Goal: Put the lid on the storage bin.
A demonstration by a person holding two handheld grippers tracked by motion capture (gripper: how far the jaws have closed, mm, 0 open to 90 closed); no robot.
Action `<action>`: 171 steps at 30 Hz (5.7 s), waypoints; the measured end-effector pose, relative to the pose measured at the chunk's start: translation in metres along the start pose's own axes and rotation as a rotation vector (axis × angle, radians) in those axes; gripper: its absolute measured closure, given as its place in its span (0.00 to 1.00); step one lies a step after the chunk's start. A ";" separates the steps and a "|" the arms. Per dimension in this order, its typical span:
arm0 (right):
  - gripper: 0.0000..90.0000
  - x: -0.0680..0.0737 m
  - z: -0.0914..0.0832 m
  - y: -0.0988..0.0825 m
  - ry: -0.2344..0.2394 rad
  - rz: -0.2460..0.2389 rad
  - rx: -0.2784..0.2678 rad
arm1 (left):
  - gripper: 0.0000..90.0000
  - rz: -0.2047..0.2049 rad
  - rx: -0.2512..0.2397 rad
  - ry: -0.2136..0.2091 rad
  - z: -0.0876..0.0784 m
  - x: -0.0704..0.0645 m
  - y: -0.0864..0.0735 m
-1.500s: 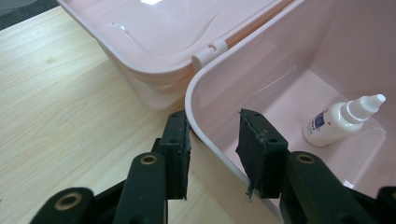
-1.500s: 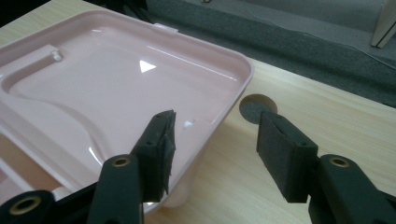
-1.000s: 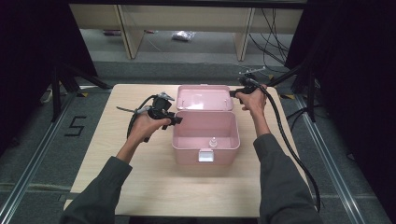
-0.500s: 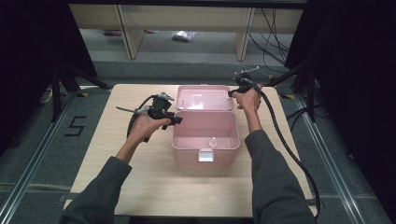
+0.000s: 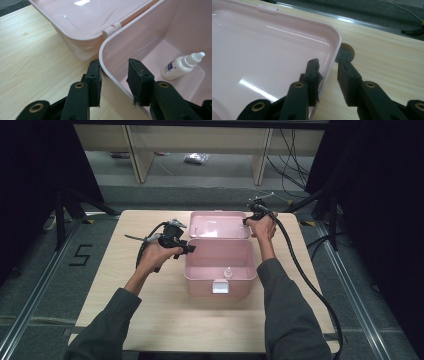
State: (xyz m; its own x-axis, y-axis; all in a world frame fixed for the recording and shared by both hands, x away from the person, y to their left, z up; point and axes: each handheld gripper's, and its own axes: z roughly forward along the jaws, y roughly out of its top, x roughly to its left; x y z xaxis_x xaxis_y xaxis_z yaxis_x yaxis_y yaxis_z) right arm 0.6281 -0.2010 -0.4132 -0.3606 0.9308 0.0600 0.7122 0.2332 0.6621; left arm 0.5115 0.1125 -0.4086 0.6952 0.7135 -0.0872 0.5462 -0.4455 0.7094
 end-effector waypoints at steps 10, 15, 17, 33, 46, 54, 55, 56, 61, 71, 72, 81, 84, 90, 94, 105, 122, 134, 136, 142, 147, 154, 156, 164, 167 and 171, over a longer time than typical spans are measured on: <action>0.87 0.009 0.000 0.003 -0.062 0.000 0.013 | 0.70 -0.002 -0.013 -0.003 0.001 0.000 -0.001; 0.89 0.013 0.000 0.004 -0.100 -0.012 0.004 | 0.70 -0.003 -0.016 -0.007 0.001 0.000 -0.002; 0.90 0.015 0.000 0.004 -0.100 -0.008 -0.001 | 0.70 -0.004 -0.017 -0.008 0.002 -0.001 -0.001; 0.91 0.013 -0.020 0.003 -0.054 0.009 -0.130 | 0.73 -0.030 -0.043 -0.003 0.004 -0.001 -0.002; 0.92 0.008 -0.053 -0.001 0.017 -0.015 -0.275 | 0.75 -0.037 -0.047 0.005 0.004 -0.003 -0.002; 0.94 0.012 -0.079 -0.006 0.043 -0.063 -0.344 | 0.77 -0.048 -0.045 0.017 0.004 -0.004 -0.002; 0.94 0.012 -0.082 -0.007 0.048 -0.067 -0.358 | 0.77 -0.050 -0.047 0.018 0.004 -0.004 -0.002; 0.94 0.013 -0.084 -0.008 0.050 -0.067 -0.367 | 0.77 -0.050 -0.048 0.017 0.004 -0.004 -0.002; 0.95 0.016 -0.097 -0.015 0.067 -0.107 -0.415 | 0.78 -0.057 -0.052 0.020 0.003 -0.004 -0.003; 0.97 0.028 -0.116 -0.033 0.086 -0.146 -0.492 | 0.82 -0.069 -0.077 0.027 0.004 -0.005 -0.006; 0.97 0.028 -0.117 -0.034 0.080 -0.154 -0.499 | 0.83 -0.069 -0.080 0.028 0.004 -0.005 -0.006; 0.98 0.029 -0.122 -0.045 0.102 -0.141 -0.529 | 0.85 -0.058 -0.090 0.024 0.005 -0.005 -0.009; 0.98 0.029 -0.125 -0.049 0.101 -0.146 -0.532 | 0.85 -0.065 -0.096 0.022 0.006 -0.006 -0.009; 0.98 0.029 -0.129 -0.055 0.096 -0.152 -0.551 | 0.84 -0.070 -0.105 0.022 0.008 -0.005 -0.007; 0.98 0.029 -0.130 -0.059 0.104 -0.136 -0.569 | 0.84 -0.069 -0.104 0.022 0.010 -0.002 -0.006; 0.98 0.030 -0.134 -0.068 0.087 -0.150 -0.605 | 0.81 -0.078 -0.149 0.013 0.003 -0.002 -0.007; 0.98 0.035 -0.144 -0.083 0.086 -0.177 -0.597 | 0.73 -0.046 -0.192 -0.021 -0.035 -0.016 -0.019; 0.98 0.036 -0.152 -0.095 0.086 -0.202 -0.592 | 0.71 -0.028 -0.205 -0.052 -0.052 -0.022 -0.027; 0.97 0.037 -0.152 -0.096 0.078 -0.206 -0.597 | 0.71 -0.045 -0.215 -0.055 -0.052 -0.023 -0.031; 0.97 0.038 -0.153 -0.100 0.088 -0.207 -0.592 | 0.71 -0.045 -0.205 -0.061 -0.054 -0.023 -0.036; 0.97 0.037 -0.156 -0.105 0.090 -0.226 -0.593 | 0.71 -0.039 -0.201 -0.052 -0.057 -0.022 -0.040; 0.96 0.037 -0.158 -0.111 0.114 -0.229 -0.598 | 0.71 -0.037 -0.204 -0.046 -0.062 -0.022 -0.045; 0.96 0.036 -0.160 -0.113 0.120 -0.234 -0.587 | 0.71 -0.029 -0.199 -0.050 -0.064 -0.022 -0.047; 0.97 0.034 -0.162 -0.123 0.153 -0.239 -0.573 | 0.70 -0.049 -0.210 -0.066 -0.068 -0.022 -0.053; 0.98 0.033 -0.162 -0.126 0.182 -0.224 -0.571 | 0.70 -0.047 -0.213 -0.075 -0.069 -0.022 -0.054; 1.00 0.031 -0.161 -0.128 0.179 -0.233 -0.577 | 0.70 -0.048 -0.212 -0.074 -0.069 -0.021 -0.055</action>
State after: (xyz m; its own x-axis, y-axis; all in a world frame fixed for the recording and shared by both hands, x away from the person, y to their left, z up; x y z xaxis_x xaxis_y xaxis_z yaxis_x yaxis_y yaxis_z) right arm 0.4287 -0.2476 -0.3761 -0.5972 0.8009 -0.0434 0.1830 0.1888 0.9648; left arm 0.4348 0.1590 -0.3979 0.7073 0.6863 -0.1696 0.4742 -0.2827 0.8338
